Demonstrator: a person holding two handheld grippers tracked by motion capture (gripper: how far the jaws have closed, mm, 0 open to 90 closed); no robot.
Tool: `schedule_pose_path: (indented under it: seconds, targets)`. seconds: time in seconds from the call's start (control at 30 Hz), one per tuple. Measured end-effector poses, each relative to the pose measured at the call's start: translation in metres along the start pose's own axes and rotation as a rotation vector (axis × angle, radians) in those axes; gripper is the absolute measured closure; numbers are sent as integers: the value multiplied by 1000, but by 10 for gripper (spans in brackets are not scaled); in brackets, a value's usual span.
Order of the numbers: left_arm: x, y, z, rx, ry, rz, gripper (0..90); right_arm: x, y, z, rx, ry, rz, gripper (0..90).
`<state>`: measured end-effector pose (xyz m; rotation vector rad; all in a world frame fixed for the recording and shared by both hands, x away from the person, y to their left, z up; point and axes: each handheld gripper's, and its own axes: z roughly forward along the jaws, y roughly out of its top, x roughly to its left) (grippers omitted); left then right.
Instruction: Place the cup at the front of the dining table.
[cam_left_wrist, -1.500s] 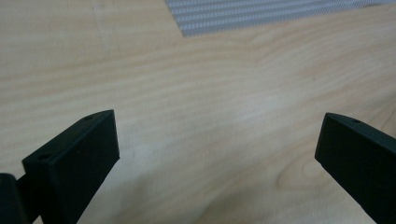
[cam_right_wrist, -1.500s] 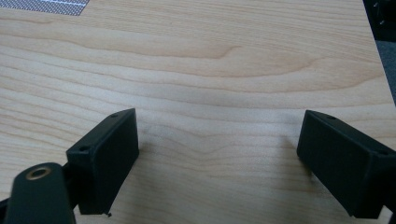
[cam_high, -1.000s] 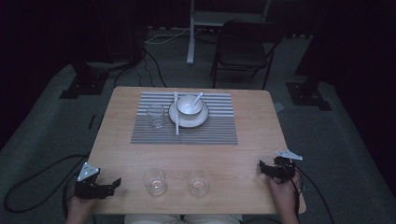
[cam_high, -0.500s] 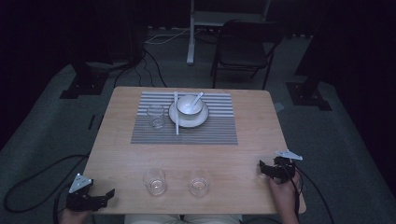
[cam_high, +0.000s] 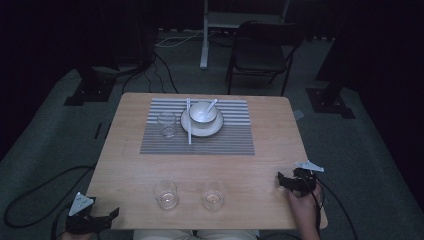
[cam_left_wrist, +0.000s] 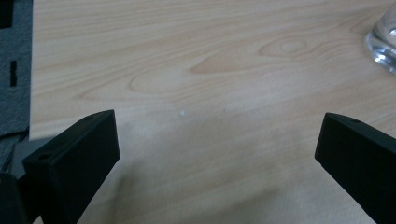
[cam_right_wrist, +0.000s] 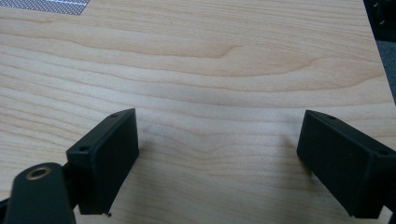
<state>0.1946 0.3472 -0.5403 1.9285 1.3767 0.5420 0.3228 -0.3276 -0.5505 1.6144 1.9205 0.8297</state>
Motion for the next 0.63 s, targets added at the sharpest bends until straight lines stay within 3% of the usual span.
schedule_pose_path:
  seconds: [0.13, 0.27, 0.37, 0.53, 0.63]
  targets:
    - [-2, -4, -5, 0, 41, 6, 0, 0, 0, 0, 0, 1, 0, 121]
    - [-1, -7, -11, -7, 75, -33, 0, 0, 0, 0, 0, 1, -1, 121]
    - [-2, -7, -14, -24, 100, -38, 0, 0, 0, 0, 0, 2, -2, 121]
    - [-6, -6, -11, 16, 132, -1, 0, 0, 0, 0, 0, 2, -1, 121]
    - [-9, -5, -9, 21, 124, 16, 0, 0, 0, 0, 0, 2, -1, 121]
